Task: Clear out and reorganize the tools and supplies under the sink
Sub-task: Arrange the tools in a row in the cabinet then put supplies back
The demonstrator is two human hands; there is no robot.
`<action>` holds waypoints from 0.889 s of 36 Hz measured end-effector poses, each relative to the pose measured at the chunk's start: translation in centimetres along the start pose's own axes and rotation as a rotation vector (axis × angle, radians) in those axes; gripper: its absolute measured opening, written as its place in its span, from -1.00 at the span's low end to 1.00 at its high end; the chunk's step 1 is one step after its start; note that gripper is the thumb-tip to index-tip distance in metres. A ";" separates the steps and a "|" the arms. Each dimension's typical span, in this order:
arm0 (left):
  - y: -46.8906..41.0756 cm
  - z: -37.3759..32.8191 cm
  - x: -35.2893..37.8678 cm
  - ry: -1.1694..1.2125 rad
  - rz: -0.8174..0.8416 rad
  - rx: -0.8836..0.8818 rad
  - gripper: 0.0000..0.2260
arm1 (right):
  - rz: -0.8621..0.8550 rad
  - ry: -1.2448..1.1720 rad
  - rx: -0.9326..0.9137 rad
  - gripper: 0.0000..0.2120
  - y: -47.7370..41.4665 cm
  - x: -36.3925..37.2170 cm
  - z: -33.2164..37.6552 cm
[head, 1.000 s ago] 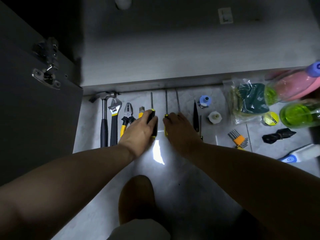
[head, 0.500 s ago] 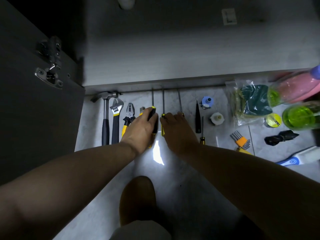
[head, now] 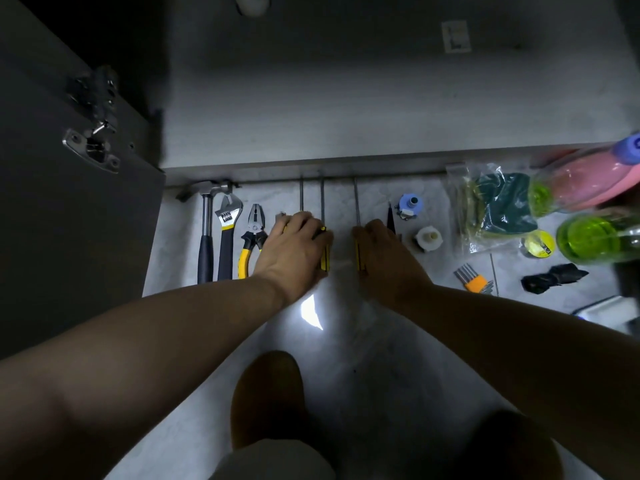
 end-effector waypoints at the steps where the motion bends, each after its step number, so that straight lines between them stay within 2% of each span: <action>1: 0.0 0.0 0.0 -0.005 0.000 0.001 -0.38 | -0.004 -0.017 -0.007 -0.44 -0.1 0.1 0.2; 6: 0.1 -0.2 -0.1 -0.014 -0.023 -0.008 -0.38 | -0.018 -0.059 -0.015 -0.60 -0.3 0.6 0.9; 20: 0.6 0.1 -0.1 -0.007 -0.031 -0.019 -0.38 | -0.029 -0.071 -0.053 -0.51 0.0 0.7 1.3; 25: 0.6 0.2 0.3 0.003 -0.051 -0.021 -0.37 | -0.037 -0.050 -0.054 -0.36 0.5 0.6 0.9; 29: 0.5 0.1 0.2 0.020 -0.076 -0.016 -0.34 | -0.122 0.012 -0.028 -0.51 1.8 0.0 -0.5; 32: 0.1 -0.4 -0.1 0.031 -0.099 0.026 -0.31 | -0.124 0.033 0.030 -0.54 3.0 -0.2 -2.2</action>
Point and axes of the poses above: each hand's wrist, its own y-axis away from the middle knuckle, its own x-axis out of the palm, z = x × y, the point moved 2 cm from there along -y, towards the middle knuckle, and after that the axes turned 8 degrees about x, right-handed, at the moved point
